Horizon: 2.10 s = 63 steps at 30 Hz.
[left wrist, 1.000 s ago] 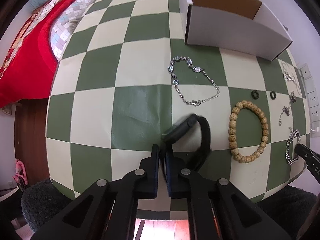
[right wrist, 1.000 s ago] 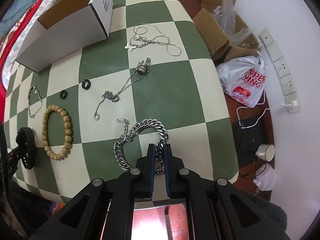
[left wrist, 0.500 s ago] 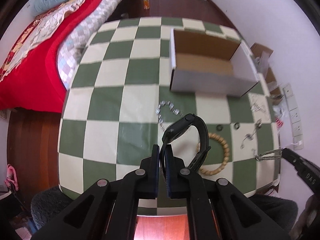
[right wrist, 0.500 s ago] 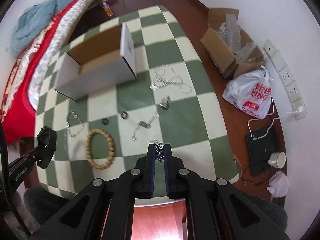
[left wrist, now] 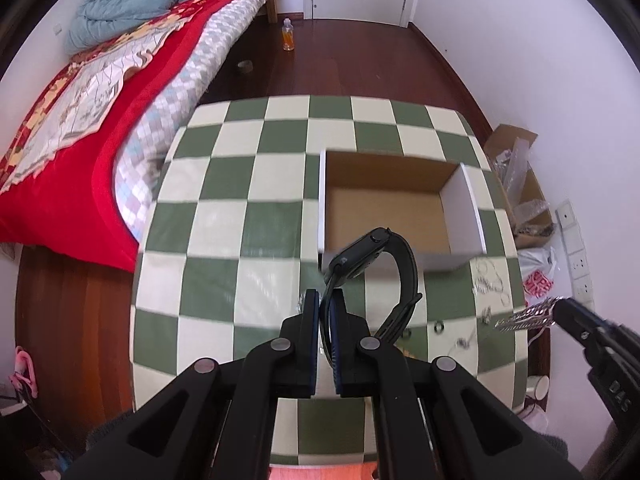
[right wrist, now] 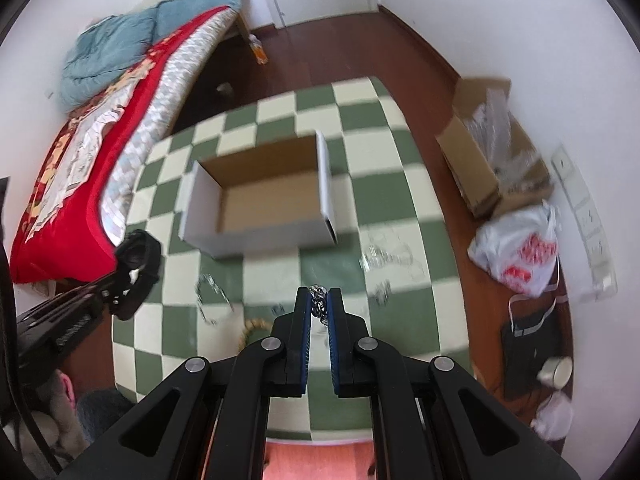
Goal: Organize jewelry
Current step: 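Carry both bracelets into the white box and open both grippers, then grasp the silver link bracelet with the left gripper while the right grasps the wooden beads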
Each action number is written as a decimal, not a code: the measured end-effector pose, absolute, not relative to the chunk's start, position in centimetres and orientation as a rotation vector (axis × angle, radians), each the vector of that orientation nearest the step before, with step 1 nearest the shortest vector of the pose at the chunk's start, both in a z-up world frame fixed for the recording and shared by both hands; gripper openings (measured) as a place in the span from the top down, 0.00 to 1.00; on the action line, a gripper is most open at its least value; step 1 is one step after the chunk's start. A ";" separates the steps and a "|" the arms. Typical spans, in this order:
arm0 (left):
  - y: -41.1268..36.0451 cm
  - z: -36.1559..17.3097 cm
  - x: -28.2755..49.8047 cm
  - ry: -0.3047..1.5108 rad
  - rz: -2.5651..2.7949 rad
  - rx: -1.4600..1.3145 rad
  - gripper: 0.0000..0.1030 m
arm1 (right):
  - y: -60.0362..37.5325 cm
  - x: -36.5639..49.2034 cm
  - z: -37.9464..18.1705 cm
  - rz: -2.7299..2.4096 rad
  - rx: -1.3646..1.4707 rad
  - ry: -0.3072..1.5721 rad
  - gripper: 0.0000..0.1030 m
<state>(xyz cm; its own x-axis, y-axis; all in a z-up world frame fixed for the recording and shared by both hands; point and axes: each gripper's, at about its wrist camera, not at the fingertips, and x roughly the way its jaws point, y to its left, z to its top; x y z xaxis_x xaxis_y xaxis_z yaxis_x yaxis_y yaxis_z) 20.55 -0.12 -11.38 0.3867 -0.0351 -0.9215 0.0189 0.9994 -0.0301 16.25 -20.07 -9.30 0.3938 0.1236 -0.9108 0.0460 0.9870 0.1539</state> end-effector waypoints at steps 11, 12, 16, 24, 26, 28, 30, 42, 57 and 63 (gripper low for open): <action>-1.6 -11.9 28.8 1.203 -0.009 0.017 0.97 | -16.9 27.2 -7.4 0.059 0.045 1.120 0.92; -1.6 -12.3 29.7 1.218 -0.009 0.006 0.97 | -16.7 28.3 -8.0 0.063 0.045 1.134 0.92; -1.4 -14.3 32.8 1.291 -0.028 -0.039 0.97 | -16.6 31.7 -11.5 0.071 0.081 1.215 0.92; -1.4 -17.9 36.2 1.430 -0.051 -0.109 0.89 | -15.9 35.0 -16.9 0.097 0.086 1.350 0.92; -1.3 -17.9 36.5 1.432 -0.056 -0.114 0.84 | -15.8 35.5 -17.5 0.102 0.084 1.377 0.91; -1.0 -17.3 36.7 1.398 -0.014 -0.086 0.58 | -15.7 35.7 -17.4 0.096 0.058 1.388 0.85; -0.4 -16.5 36.9 1.368 0.009 -0.101 0.16 | -15.7 35.5 -17.1 0.083 0.041 1.381 0.62; 1.3 -14.2 33.7 1.203 0.105 0.013 0.00 | -16.0 31.7 -16.3 0.009 -0.029 1.359 0.02; 1.8 -11.8 25.8 1.084 0.120 0.048 0.00 | -16.1 24.7 -13.4 -0.088 -0.039 1.208 0.02; 2.2 -8.6 22.3 0.999 0.106 0.052 0.00 | -16.1 21.9 -9.7 -0.104 -0.044 1.116 0.02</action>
<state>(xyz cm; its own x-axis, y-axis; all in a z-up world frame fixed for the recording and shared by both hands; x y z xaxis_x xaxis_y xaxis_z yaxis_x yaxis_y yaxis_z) 22.27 2.19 -8.58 0.5368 0.1131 -0.8361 -0.0654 0.9936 0.0924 21.87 -16.11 -9.71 0.4349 -0.1056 -0.8942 0.0617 0.9943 -0.0874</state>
